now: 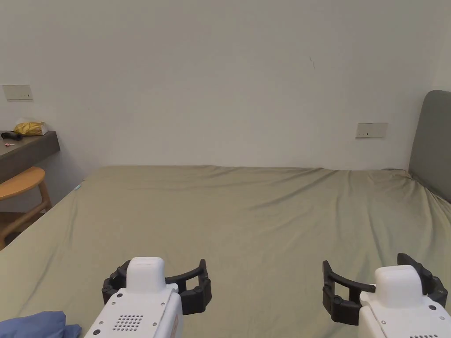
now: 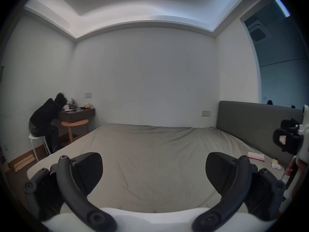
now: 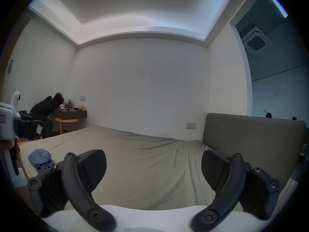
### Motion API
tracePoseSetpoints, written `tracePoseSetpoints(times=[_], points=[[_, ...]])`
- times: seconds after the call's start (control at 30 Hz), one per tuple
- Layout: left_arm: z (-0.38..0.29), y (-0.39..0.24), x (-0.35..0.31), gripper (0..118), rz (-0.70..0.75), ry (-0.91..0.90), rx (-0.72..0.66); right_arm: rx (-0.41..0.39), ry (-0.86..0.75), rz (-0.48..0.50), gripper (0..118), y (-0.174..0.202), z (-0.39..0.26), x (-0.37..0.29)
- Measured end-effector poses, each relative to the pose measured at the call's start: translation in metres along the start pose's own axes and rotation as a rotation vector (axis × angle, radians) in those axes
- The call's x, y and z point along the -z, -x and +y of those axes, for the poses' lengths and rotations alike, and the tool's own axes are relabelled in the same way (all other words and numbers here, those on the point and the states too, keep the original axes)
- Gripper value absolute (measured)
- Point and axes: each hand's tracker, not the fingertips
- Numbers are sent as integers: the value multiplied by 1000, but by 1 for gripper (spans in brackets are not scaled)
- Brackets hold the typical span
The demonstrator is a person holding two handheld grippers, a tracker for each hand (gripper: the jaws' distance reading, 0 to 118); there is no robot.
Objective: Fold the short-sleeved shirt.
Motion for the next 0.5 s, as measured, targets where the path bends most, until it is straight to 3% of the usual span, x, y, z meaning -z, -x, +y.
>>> tracePoseSetpoints(times=[0.1,0.2,0.5], points=[[5,-2,-4,118,-63,-8,-83,17,8,8,116,-1,4,2],[13,-6,-6,118,-13,22,-153,33,20,15,116,-2,6,4],[32,-17,-17,118,45,-14,-111,29,34,0,116,-8,10,4]])
